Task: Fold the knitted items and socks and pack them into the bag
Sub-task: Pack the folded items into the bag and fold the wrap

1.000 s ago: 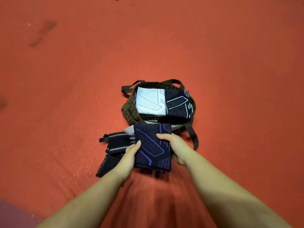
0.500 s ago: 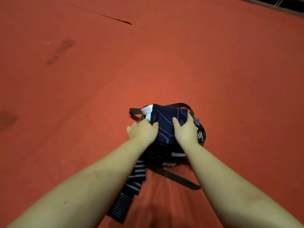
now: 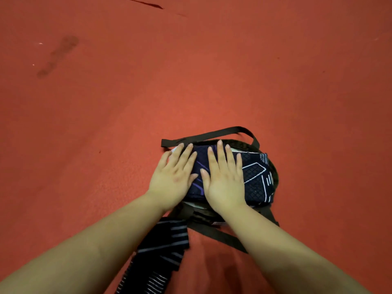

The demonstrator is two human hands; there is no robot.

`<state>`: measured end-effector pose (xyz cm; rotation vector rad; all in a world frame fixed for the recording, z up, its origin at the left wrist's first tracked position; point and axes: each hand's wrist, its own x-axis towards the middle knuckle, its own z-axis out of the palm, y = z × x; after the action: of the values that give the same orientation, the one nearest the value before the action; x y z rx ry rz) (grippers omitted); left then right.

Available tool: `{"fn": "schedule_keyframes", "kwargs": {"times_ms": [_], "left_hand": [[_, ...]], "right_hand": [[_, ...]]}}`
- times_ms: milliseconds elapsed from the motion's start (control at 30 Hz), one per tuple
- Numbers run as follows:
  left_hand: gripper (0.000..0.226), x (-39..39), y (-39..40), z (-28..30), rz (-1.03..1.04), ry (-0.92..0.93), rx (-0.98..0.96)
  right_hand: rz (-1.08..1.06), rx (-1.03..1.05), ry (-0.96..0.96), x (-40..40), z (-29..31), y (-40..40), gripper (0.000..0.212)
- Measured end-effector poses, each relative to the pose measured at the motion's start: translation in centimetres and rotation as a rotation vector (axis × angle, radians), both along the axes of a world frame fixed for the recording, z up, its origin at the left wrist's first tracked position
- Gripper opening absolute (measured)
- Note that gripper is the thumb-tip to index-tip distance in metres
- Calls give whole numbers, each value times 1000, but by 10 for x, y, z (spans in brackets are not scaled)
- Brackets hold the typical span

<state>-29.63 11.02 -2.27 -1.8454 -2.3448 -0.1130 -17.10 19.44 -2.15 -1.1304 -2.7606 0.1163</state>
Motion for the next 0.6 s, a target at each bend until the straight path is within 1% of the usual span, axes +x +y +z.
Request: {"fn": "schedule_keyframes", "kwargs": {"times_ms": [33,133,200,267,333,400,500,600], "left_hand": [[64,-2,1,3,-18,-17,-66],[102,-4,7,12,-63,-28,-324],[109,-3,9,9,-59,-66,-410],[105,3,10,4,-51,-66,-431],[92,4,11,-3,-45,-43,-434],[83,2,16,-3,-40,-46,-509],[83,-5,21,-2,-41,-88,-596],[83,-2,19,-1,-24,-78,-621]], "right_hand": [[19,-6,-57,3,0,3,67],[58,-135,-216,12,1,16,89],[62,-171,-233,12,-3,21,92],[53,-191,-234,13,-8,20,92],[40,-214,-236,15,-12,17,91],[26,-223,-248,14,-14,18,90],[10,-242,-320,8,-11,20,76],[-2,-257,-377,8,-6,17,72]]}}
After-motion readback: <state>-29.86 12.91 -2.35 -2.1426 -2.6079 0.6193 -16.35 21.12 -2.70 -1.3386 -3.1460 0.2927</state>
